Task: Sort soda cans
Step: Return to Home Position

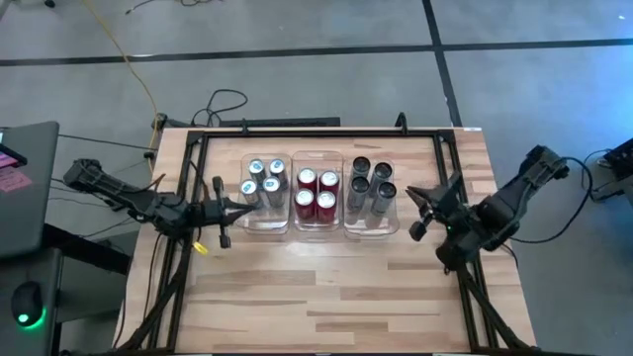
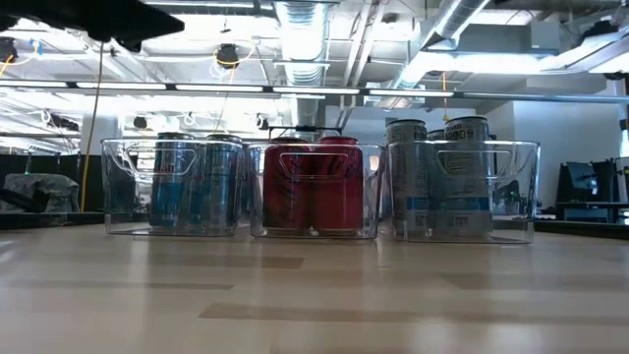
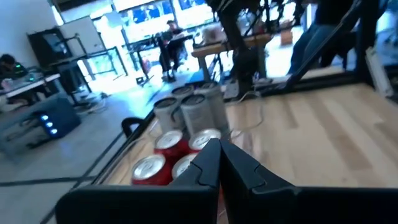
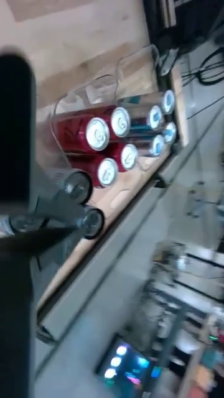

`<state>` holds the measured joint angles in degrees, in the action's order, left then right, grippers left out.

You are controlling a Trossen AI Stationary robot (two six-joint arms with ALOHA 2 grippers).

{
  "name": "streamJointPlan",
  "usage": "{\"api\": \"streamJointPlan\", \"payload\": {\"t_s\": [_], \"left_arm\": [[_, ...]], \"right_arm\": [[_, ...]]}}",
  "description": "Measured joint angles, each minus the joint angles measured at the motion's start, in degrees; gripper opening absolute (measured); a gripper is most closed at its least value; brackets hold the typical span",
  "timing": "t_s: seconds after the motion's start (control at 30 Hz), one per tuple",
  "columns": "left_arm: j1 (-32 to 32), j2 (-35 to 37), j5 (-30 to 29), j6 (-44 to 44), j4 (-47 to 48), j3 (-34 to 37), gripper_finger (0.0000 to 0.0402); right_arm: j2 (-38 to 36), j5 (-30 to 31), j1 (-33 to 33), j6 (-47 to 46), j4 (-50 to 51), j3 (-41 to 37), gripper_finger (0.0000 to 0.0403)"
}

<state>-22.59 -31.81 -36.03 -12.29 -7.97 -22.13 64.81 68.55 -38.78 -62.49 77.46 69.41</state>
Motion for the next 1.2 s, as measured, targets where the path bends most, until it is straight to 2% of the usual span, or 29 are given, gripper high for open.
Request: {"api": "streamJointPlan", "payload": {"t_s": [0.1, 0.23, 0.37, 0.5, 0.67, 0.8, 0.93, 1.0, 1.07, 1.13, 1.2], "left_arm": [[1.5, 0.0, 0.0, 1.0, 2.1, 0.0, 0.0], [3.4, -1.1, 0.0, 4.2, 2.9, 0.0, 0.0], [5.7, -3.0, 0.0, 5.1, 1.9, 0.0, 0.0], [8.9, -5.7, 0.3, 4.9, -2.2, 0.0, 0.0], [13.6, -9.7, 6.5, 4.2, -7.9, 0.0, 0.0], [16.8, -12.6, 11.8, 5.2, -10.6, 0.0, 0.0], [18.3, -14.7, 13.3, 6.2, -12.2, 0.0, 0.0], [18.5, -15.2, 13.3, 6.2, -12.6, 0.0, 0.0], [18.5, -15.0, 13.3, 5.9, -12.7, 0.0, 0.0], [18.5, -14.0, 13.3, 5.7, -12.5, 0.0, 0.0], [18.5, -12.6, 13.3, 5.7, -12.4, 0.0, 0.0]], "right_arm": [[-2.2, 4.9, -3.3, -0.7, -0.1, -3.4, 0.0015], [-6.9, 8.9, -7.3, -4.6, -0.8, -9.1, 0.0008], [-11.7, 11.1, -9.4, -3.1, -5.7, -14.1, 0.0003], [-14.6, 11.1, -10.0, 8.4, -16.2, -16.8, 0.0002], [-15.4, 6.3, -7.9, 28.1, -29.5, -17.3, 0.0001], [-15.3, 1.0, -4.2, 37.1, -35.4, -17.3, 0.0001], [-15.4, -3.5, 1.2, 41.3, -40.8, -17.5, 0.0], [-15.5, -7.1, 4.1, 46.9, -47.4, -19.2, 0.0], [-16.2, -15.5, 7.9, 55.8, -59.3, -22.8, 0.0], [-17.0, -28.4, 12.6, 64.6, -72.9, -27.2, 0.0], [-17.6, -39.4, 17.4, 68.3, -82.5, -31.2, 0.0]]}}
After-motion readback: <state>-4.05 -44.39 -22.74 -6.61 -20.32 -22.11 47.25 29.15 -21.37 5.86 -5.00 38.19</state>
